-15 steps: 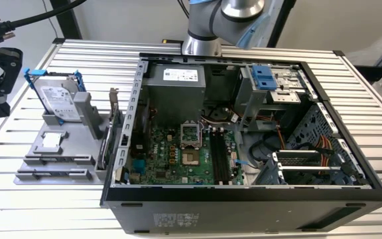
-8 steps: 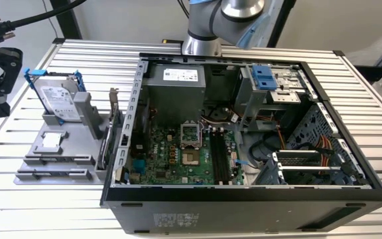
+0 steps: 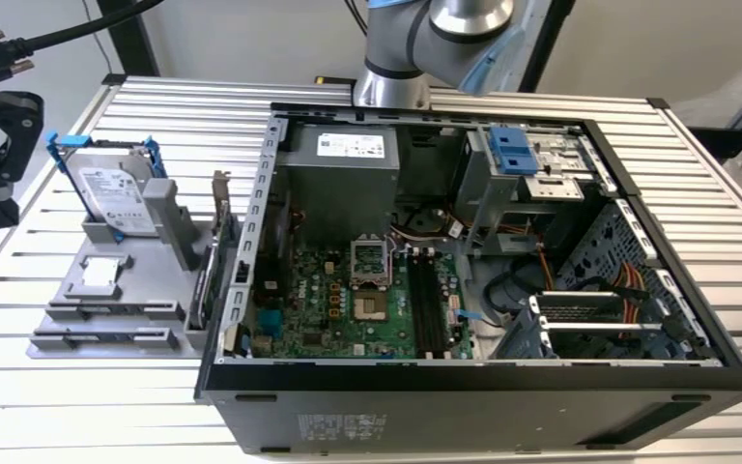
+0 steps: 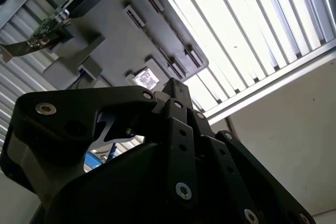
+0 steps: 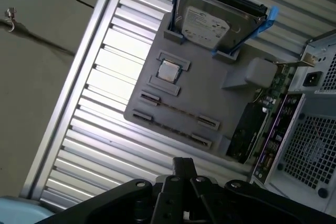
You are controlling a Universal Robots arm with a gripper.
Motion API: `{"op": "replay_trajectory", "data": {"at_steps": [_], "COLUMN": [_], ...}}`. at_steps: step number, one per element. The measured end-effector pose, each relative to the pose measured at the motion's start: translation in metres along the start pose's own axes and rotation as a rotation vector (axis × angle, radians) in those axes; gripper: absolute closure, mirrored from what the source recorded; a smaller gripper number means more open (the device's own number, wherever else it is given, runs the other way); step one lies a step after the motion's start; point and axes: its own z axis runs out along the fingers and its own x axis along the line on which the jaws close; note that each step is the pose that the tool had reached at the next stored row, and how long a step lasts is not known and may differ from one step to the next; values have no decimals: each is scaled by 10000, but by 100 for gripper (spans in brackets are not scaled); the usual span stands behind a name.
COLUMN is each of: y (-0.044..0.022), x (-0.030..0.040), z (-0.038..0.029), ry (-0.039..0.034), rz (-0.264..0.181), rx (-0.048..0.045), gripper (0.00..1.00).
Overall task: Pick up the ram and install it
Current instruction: 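Pick up the ram and move it above insertion slot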
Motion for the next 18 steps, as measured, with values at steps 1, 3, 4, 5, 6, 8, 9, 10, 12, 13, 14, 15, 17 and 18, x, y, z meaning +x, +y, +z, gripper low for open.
{"op": "replay_trajectory", "data": {"at_steps": [1, 3, 4, 5, 6, 8, 9, 10, 12, 13, 14, 15, 17, 18], "y": [0, 1, 1, 1, 1, 0, 0, 0, 1, 1, 1, 0, 0, 0], "x": [0, 0, 0, 0, 0, 0, 0, 0, 0, 0, 0, 0, 0, 0], "z": [-1, -1, -1, -1, 0, -1, -1, -1, -1, -1, -1, -1, -1, -1], "ry": [5, 9, 11, 13, 15, 21, 23, 26, 31, 34, 36, 38, 43, 45], "rz": [-53, -153, -201, -251, -299, -400, -450, -500, -605, -654, -706, -757, -856, -907], "rx": [0, -2, -3, -4, -5, -7, -8, -9, -11, -12, -13, -14, -16, -17], "gripper": [100, 100, 100, 100, 100, 100, 100, 100, 100, 100, 100, 100, 100, 100]}}
